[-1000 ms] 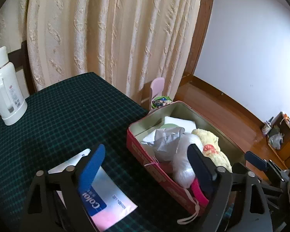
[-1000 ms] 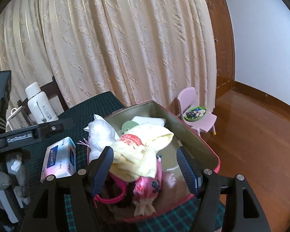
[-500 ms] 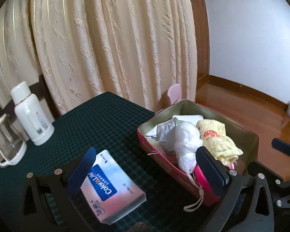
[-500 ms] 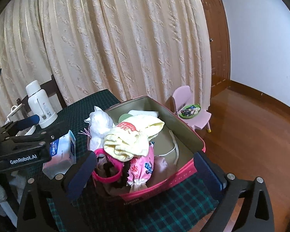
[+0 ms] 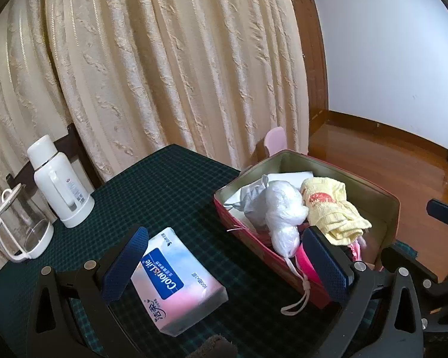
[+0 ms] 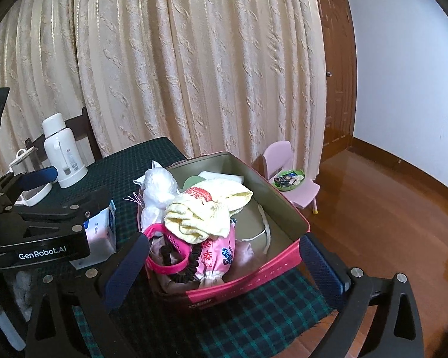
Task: Organize soft objects
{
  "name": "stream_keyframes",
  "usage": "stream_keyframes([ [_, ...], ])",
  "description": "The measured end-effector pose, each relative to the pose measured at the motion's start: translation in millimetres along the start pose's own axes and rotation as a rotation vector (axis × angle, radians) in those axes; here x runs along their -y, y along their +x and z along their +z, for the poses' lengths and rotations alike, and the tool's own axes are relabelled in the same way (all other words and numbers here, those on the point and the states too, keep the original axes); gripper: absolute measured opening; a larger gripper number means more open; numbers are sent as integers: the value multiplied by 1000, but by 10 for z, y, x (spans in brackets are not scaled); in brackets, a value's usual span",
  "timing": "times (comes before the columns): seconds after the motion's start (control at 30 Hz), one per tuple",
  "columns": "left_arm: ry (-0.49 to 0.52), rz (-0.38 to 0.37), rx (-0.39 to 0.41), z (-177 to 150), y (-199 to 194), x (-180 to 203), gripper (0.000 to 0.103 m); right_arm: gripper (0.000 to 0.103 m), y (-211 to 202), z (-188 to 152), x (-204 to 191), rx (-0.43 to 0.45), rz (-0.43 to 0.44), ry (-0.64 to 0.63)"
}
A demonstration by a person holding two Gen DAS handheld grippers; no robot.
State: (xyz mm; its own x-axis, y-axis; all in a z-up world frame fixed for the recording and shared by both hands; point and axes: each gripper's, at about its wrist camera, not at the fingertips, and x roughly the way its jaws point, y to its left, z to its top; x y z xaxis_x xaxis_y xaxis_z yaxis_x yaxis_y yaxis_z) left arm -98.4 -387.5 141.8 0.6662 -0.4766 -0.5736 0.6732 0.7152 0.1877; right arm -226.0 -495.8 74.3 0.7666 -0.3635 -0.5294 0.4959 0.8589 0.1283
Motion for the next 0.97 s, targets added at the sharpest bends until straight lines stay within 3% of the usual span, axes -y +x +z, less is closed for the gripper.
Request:
stream_keyframes([
  [0.67,35,-52,-12,14,20,136,103,102,3,-30,43,-5,-14,14],
  [0.97,31,-40,-15,-30,35,101,103,102,16,-45,91,-18,-19,37],
])
